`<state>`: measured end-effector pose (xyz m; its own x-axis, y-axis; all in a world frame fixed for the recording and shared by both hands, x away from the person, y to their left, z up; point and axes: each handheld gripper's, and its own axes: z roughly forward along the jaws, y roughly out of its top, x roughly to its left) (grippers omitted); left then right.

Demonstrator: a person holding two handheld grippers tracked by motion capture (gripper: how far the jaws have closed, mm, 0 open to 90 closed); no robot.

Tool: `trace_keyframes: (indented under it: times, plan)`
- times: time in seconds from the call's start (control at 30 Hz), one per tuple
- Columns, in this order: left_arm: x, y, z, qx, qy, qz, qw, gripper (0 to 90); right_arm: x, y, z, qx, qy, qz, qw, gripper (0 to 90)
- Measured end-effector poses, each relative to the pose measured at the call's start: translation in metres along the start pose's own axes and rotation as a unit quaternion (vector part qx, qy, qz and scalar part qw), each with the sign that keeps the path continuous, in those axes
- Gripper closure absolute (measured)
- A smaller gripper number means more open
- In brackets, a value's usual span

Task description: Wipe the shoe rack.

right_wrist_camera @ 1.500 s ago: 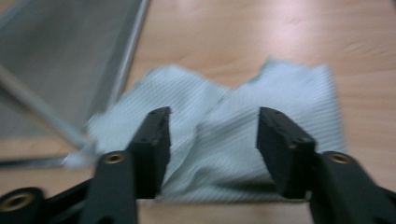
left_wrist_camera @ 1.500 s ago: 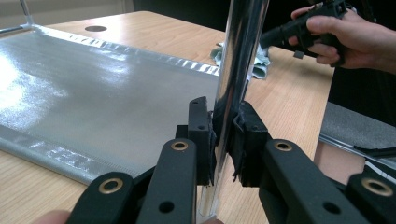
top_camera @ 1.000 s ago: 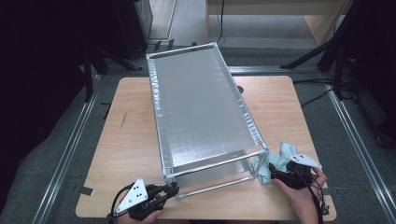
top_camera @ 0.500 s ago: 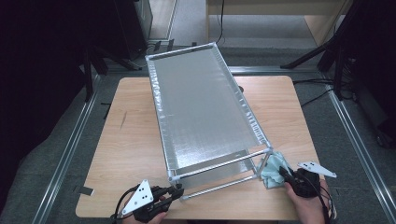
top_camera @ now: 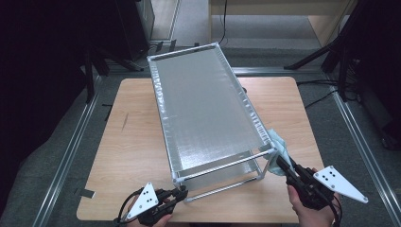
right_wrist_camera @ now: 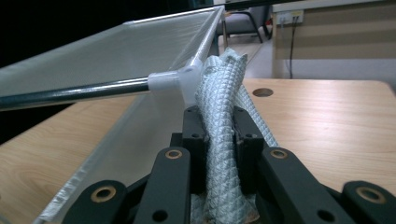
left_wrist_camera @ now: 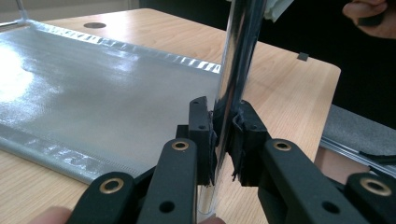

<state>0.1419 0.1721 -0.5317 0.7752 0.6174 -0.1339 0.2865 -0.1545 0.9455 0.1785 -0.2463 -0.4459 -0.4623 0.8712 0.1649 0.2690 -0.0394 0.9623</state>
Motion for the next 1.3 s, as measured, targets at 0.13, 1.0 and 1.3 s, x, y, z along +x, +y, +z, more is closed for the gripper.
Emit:
trace_keyframes:
  times: [0.13,1.0,1.3]
  plan:
    - [0.000,0.000,0.000,0.000,-0.001,-0.007,1.0000,80.0,-0.008,-0.023,0.011,0.058,0.004,0.039,0.9976,78.3]
    - [-0.003,-0.002,0.004,-0.003,0.004,-0.016,0.9999,79.4,0.043,-0.026,0.017,0.060,0.009,-0.046,0.9971,78.3]
    - [-0.002,-0.002,0.004,-0.001,-0.001,-0.017,0.9999,79.3,0.030,-0.055,0.037,0.121,-0.058,-0.088,0.9870,78.2]
